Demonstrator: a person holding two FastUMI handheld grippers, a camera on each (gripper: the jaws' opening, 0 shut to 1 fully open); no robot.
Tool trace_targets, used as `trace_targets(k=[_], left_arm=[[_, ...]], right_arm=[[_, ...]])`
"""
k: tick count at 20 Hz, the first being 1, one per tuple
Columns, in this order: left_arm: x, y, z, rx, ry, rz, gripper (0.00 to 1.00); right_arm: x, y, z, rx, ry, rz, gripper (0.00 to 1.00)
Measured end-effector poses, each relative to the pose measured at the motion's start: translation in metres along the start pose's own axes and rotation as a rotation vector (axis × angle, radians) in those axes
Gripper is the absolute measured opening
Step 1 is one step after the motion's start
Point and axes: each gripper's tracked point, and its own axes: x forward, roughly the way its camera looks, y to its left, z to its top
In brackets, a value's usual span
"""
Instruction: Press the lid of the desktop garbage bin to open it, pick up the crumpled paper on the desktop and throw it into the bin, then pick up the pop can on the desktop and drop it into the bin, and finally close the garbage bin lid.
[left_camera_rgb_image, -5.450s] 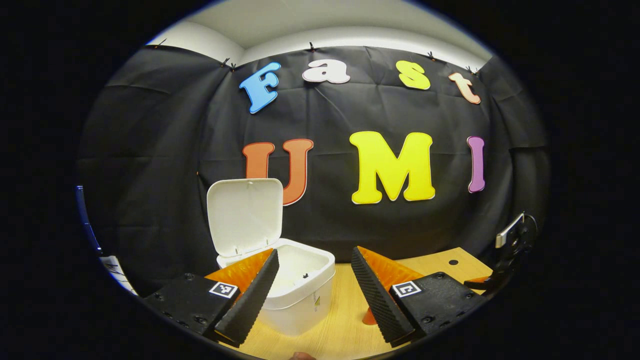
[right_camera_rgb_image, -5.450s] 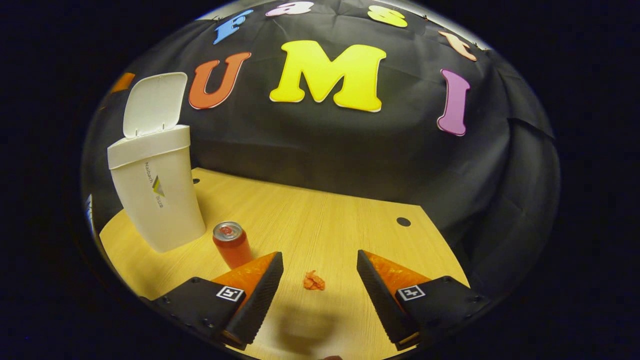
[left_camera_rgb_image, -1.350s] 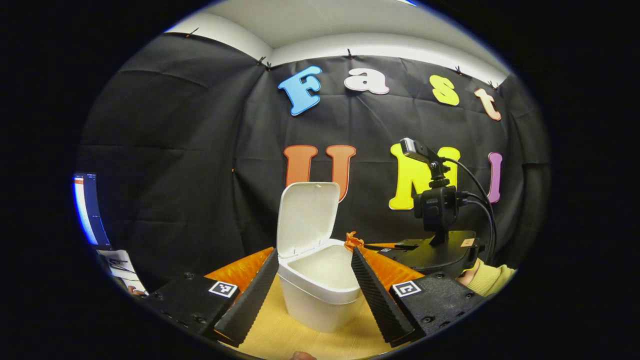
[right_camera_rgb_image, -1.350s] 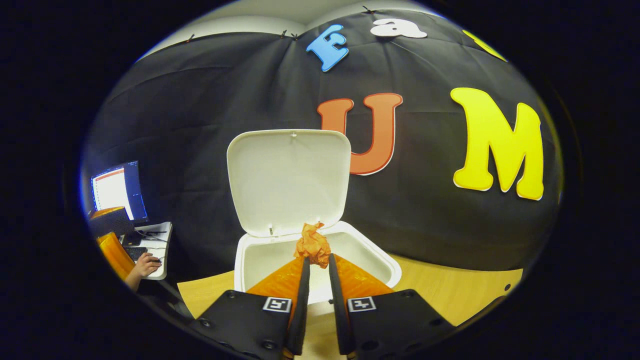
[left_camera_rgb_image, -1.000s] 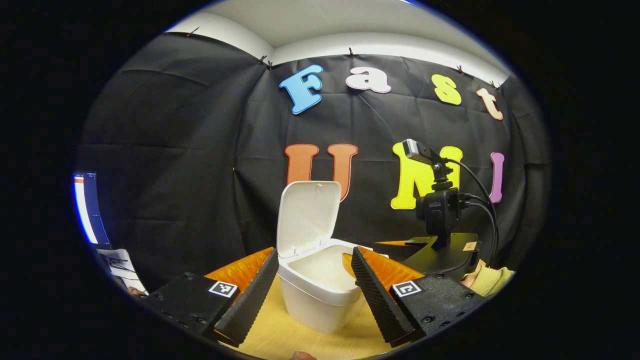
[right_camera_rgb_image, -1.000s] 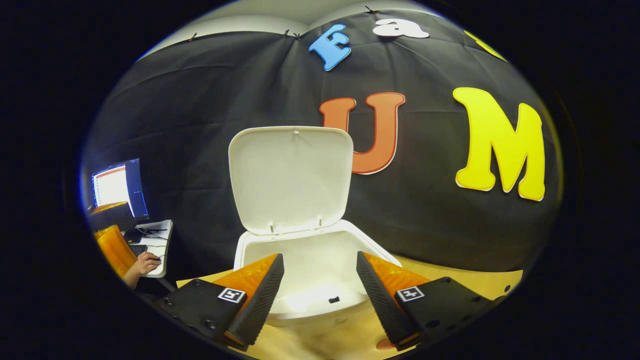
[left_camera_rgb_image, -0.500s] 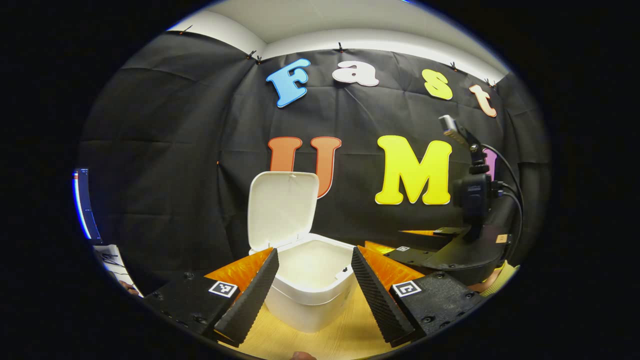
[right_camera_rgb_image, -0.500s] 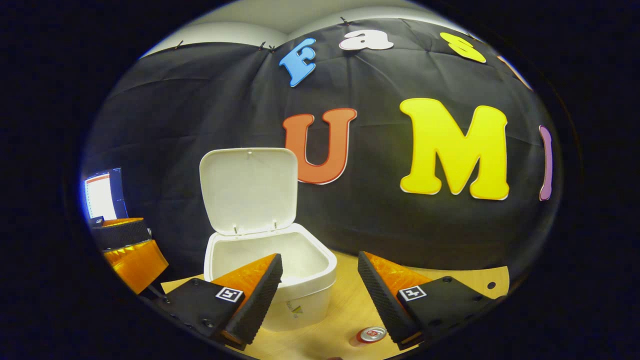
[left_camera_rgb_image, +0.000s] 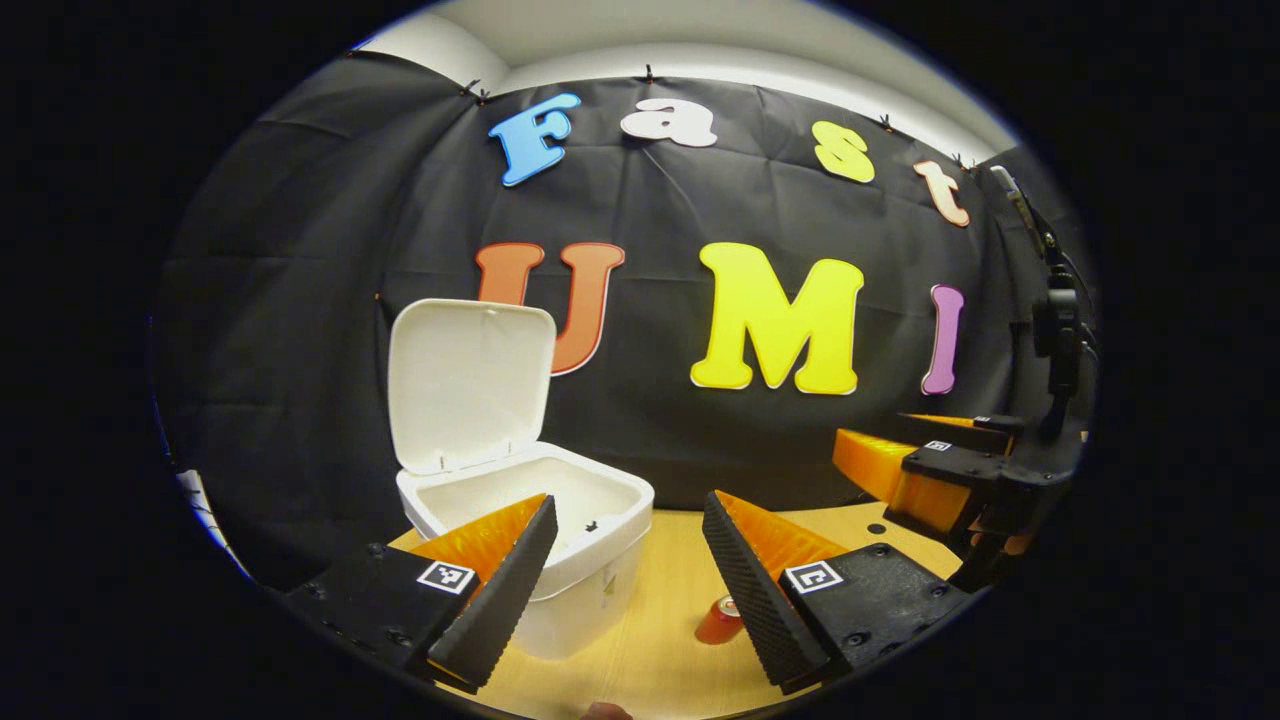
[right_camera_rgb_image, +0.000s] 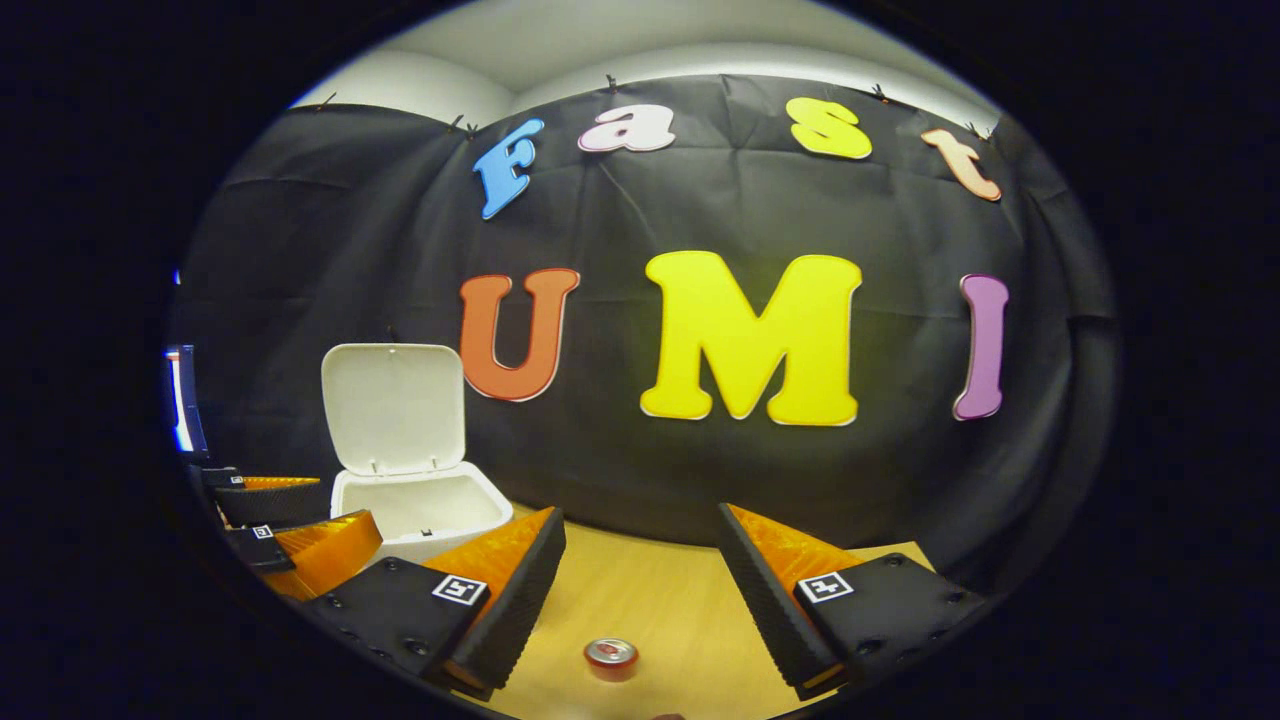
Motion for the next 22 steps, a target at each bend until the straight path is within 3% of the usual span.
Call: trace_targets(k=[8, 16, 22], left_arm=[[0.039, -0.058, -0.06, 0.062, 0.115, -0.141, 0.97], [0.069, -0.103, -0.152, 0.065, 0.232, -0.263, 0.97], [0.094, -0.112, -0.207, 0.082, 0.321, -0.273, 0.97]], right_arm=[[-0.042, -0.071, -0.006, -0.008, -0.003, -0.187, 0.97], [-0.072, -0.095, -0.018, -0.02, 0.011, -0.288, 0.96], [-0.087, -0.107, -0.041, 0.025, 0.08, -0.344, 0.96]])
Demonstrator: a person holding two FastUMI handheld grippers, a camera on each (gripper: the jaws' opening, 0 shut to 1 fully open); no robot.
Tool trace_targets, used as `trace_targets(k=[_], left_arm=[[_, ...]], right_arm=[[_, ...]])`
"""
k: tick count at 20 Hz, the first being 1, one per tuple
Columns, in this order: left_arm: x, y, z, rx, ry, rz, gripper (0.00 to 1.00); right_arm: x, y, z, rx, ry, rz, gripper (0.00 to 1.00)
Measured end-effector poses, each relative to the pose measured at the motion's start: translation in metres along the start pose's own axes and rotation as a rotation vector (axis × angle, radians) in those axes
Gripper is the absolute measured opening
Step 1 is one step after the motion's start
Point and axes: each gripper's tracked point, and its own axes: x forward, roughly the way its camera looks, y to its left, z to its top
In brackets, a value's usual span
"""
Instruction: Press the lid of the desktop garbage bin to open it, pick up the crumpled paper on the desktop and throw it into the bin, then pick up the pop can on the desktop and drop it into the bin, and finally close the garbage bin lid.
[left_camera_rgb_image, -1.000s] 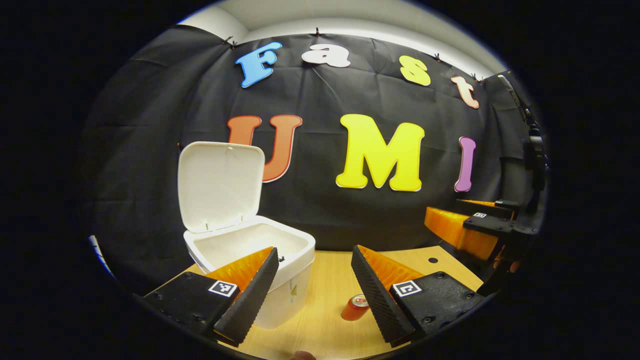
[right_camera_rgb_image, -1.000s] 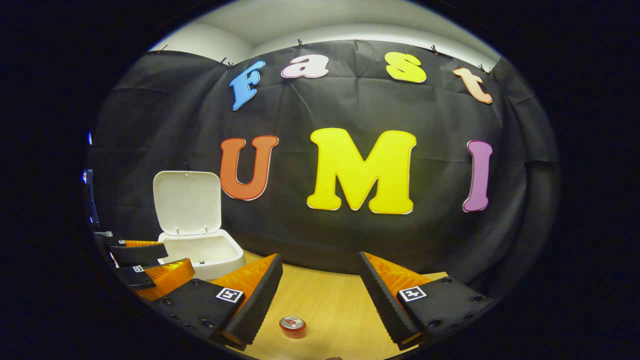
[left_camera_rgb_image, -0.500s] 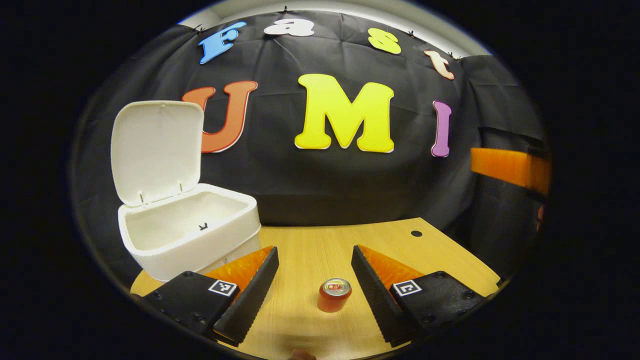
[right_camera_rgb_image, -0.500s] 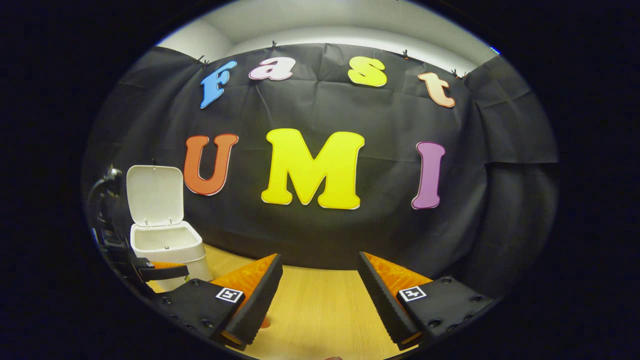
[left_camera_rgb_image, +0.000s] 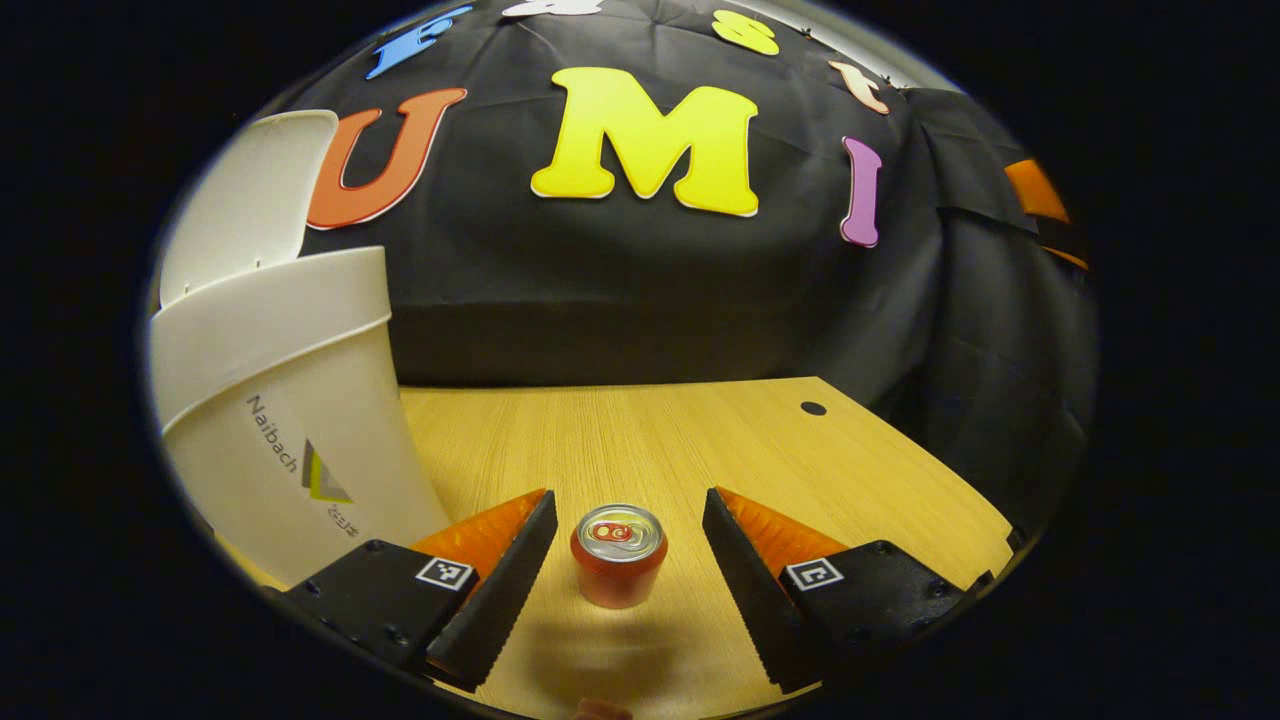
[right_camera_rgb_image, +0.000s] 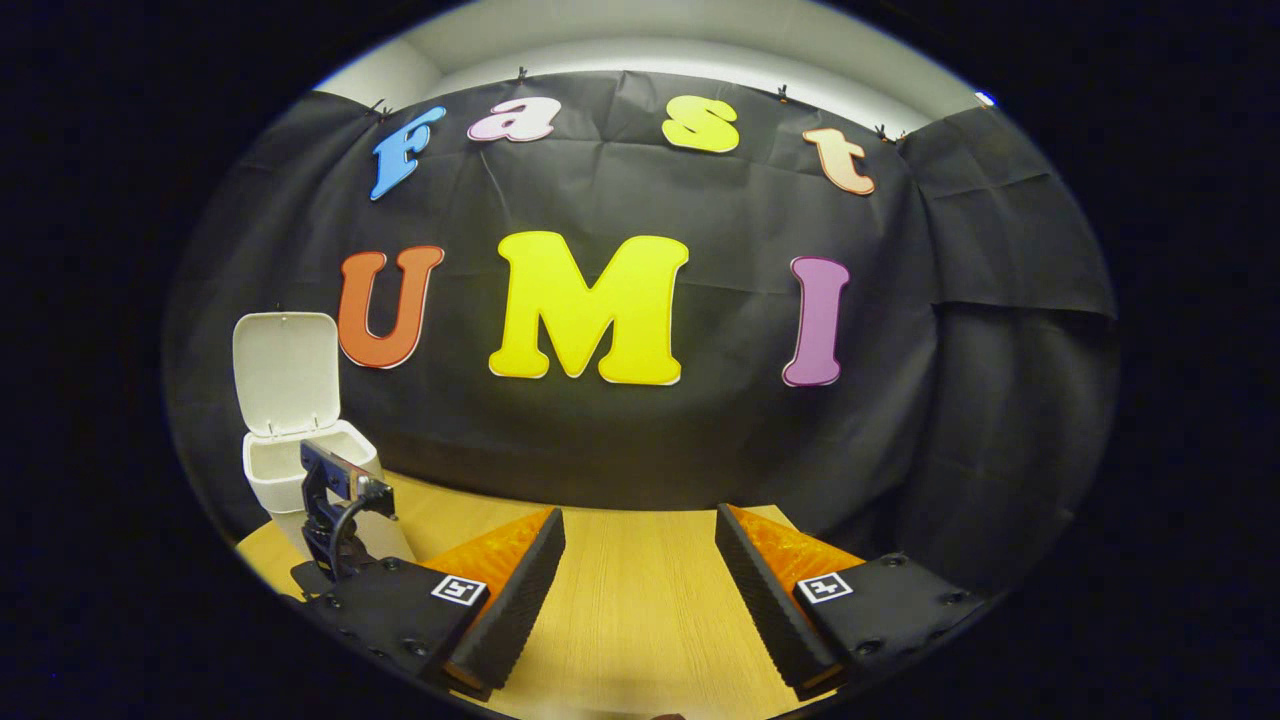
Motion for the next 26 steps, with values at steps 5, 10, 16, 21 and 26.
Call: trace_targets(k=[5, 10, 16, 21, 26], left_arm=[[0.023, 0.004, -0.029, -0.039, 0.071, 0.011, 0.98], [0.038, 0.004, -0.044, -0.024, 0.094, 0.009, 0.98], [0.045, 0.006, -0.049, 0.013, 0.091, 0.026, 0.95], [0.034, 0.008, -0.038, 0.031, 0.074, 0.038, 0.84], [0.007, 0.009, -0.009, 0.047, 0.001, 0.032, 0.83]], right_arm=[[-0.005, -0.012, -0.009, 0.0, 0.024, -0.043, 0.96], [-0.005, -0.011, -0.012, -0.009, 0.037, -0.046, 0.96], [-0.006, -0.007, -0.012, -0.005, 0.041, -0.036, 0.96], [-0.01, -0.006, -0.01, 0.006, 0.033, -0.032, 0.96], [-0.014, 0.0, -0.01, 0.021, 0.026, -0.008, 0.96]])
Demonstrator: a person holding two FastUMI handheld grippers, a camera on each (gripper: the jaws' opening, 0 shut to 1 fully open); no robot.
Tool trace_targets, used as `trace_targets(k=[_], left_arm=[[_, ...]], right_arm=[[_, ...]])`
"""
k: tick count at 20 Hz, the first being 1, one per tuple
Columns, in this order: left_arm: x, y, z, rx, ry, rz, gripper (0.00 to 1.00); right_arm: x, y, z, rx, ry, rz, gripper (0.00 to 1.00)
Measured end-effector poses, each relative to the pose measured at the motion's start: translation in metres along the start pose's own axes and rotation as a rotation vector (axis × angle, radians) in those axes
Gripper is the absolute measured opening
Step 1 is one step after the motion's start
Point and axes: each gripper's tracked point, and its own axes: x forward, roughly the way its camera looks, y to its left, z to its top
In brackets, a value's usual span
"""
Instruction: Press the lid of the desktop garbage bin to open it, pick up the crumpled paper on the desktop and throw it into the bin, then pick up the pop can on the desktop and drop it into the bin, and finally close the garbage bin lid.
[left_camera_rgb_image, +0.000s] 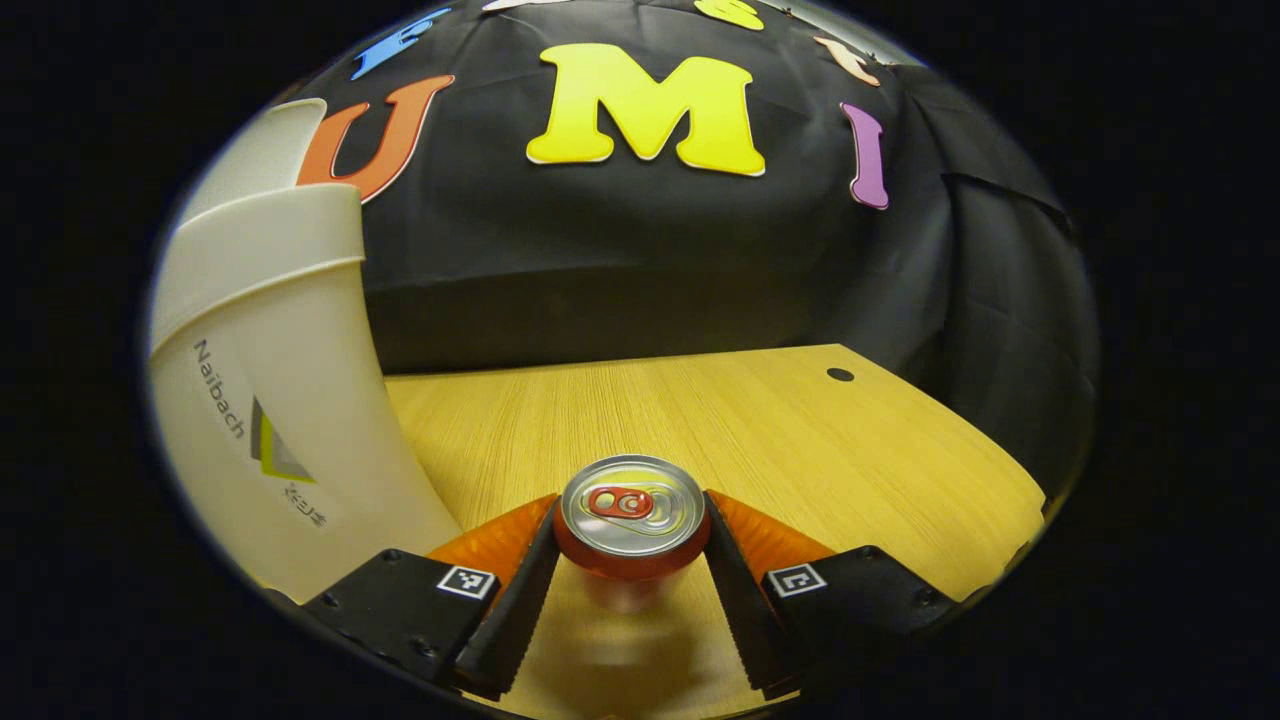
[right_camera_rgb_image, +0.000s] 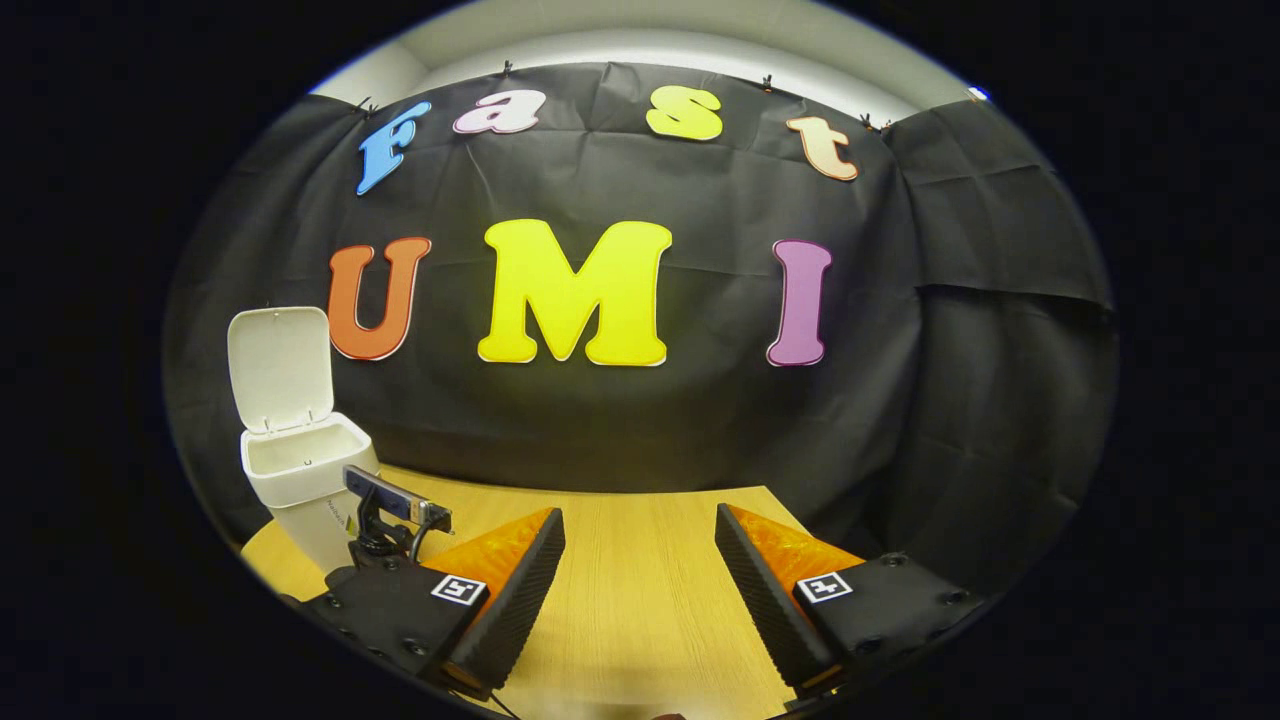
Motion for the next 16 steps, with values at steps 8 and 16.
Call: trace_targets(k=[8, 16], left_arm=[[-0.055, 0.013, 0.088, -0.027, -0.178, 0.009, 0.83], [-0.107, 0.043, 0.184, -0.002, -0.386, 0.059, 0.82]], right_arm=[[-0.009, 0.007, 0.008, 0.027, -0.031, 0.03, 0.96], [-0.014, 0.014, 0.012, 0.046, -0.046, 0.045, 0.96]])
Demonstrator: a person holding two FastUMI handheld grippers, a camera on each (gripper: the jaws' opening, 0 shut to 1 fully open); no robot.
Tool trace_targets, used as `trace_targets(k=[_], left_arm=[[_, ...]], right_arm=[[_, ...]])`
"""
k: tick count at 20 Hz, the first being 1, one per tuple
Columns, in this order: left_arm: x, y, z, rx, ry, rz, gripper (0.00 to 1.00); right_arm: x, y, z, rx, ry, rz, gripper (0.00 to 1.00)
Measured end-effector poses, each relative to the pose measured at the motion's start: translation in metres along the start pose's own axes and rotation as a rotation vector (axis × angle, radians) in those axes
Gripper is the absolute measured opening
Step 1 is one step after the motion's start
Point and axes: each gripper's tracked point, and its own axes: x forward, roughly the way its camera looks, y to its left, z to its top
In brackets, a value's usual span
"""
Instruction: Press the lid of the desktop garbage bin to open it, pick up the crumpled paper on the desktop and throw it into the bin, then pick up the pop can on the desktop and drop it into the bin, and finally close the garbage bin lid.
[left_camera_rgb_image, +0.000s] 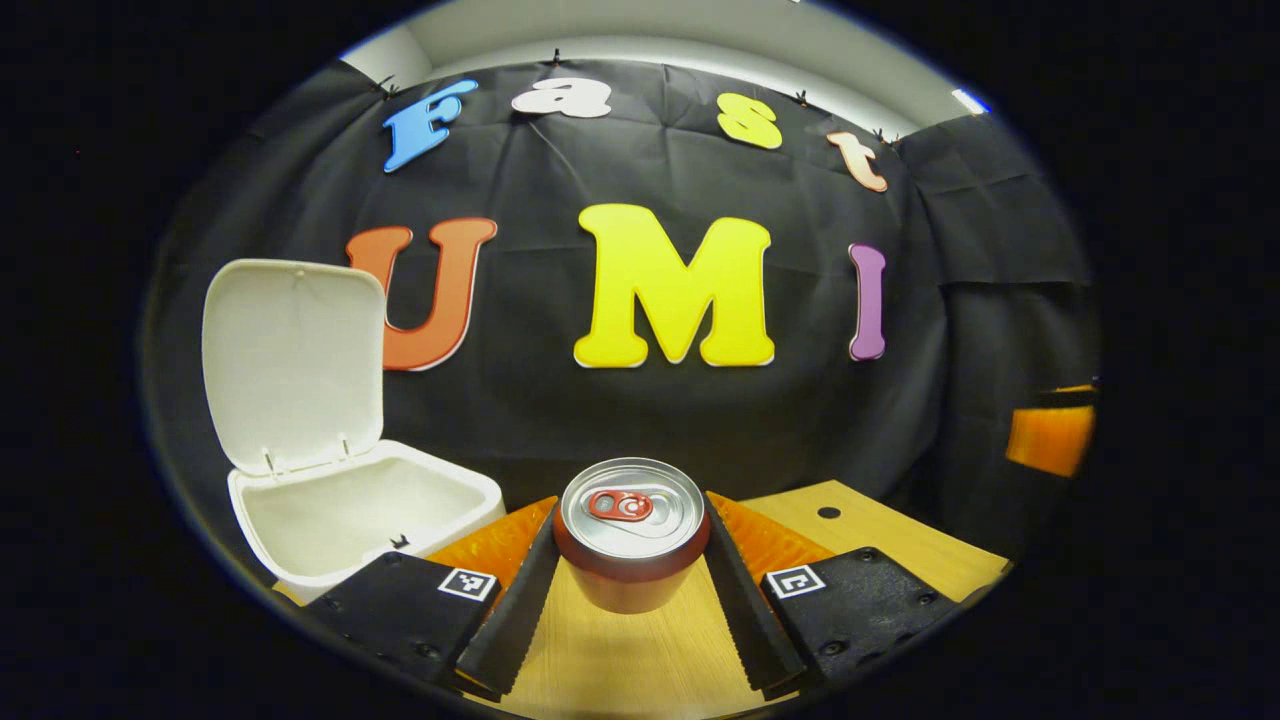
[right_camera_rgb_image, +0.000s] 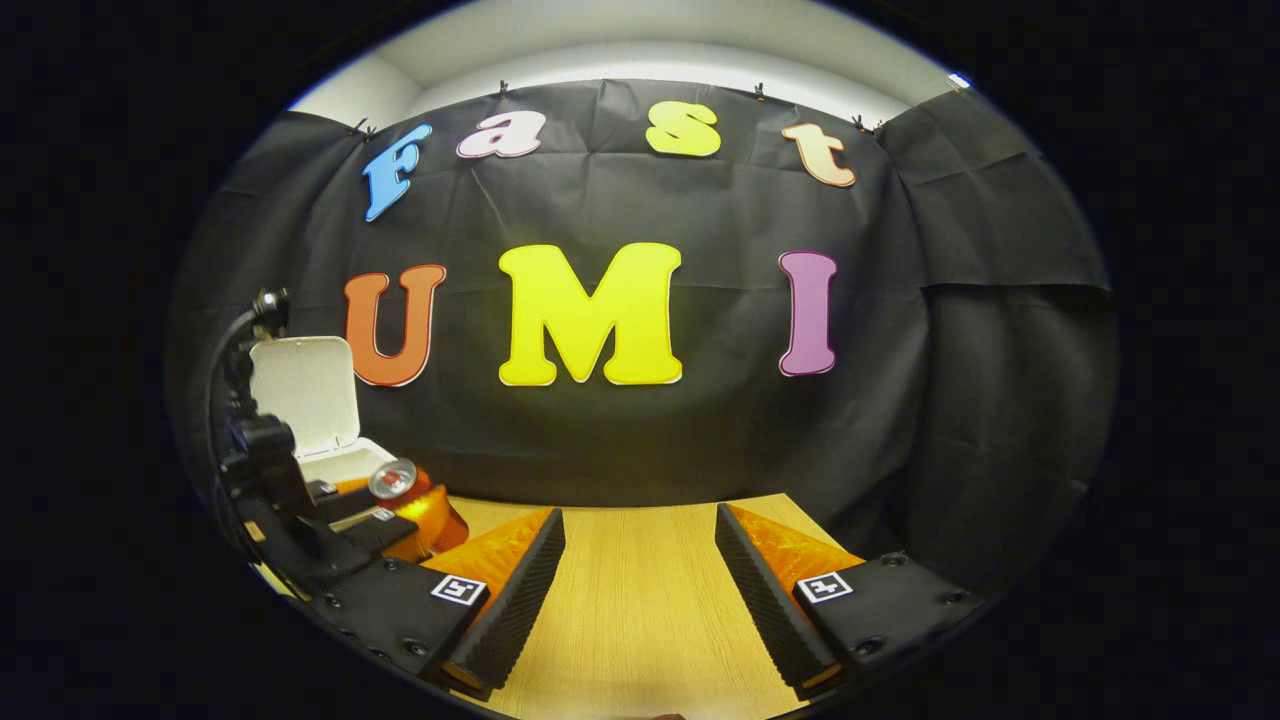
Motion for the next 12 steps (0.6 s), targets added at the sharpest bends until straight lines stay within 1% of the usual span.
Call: trace_targets(k=[2, 6, 8, 12], left_arm=[[0.0, 0.014, 0.025, 0.013, -0.062, 0.029, 0.83], [-0.008, 0.051, 0.063, 0.029, -0.15, 0.118, 0.82], [-0.011, 0.072, 0.071, 0.043, -0.18, 0.172, 0.82], [-0.019, 0.111, 0.075, 0.05, -0.188, 0.277, 0.82]], right_arm=[[-0.001, 0.002, 0.0, 0.0, 0.0, 0.005, 0.96], [-0.001, 0.008, -0.001, 0.002, 0.005, 0.018, 0.96], [-0.002, 0.01, -0.002, 0.001, 0.007, 0.022, 0.96], [-0.001, 0.013, -0.004, 0.004, 0.012, 0.031, 0.96]])
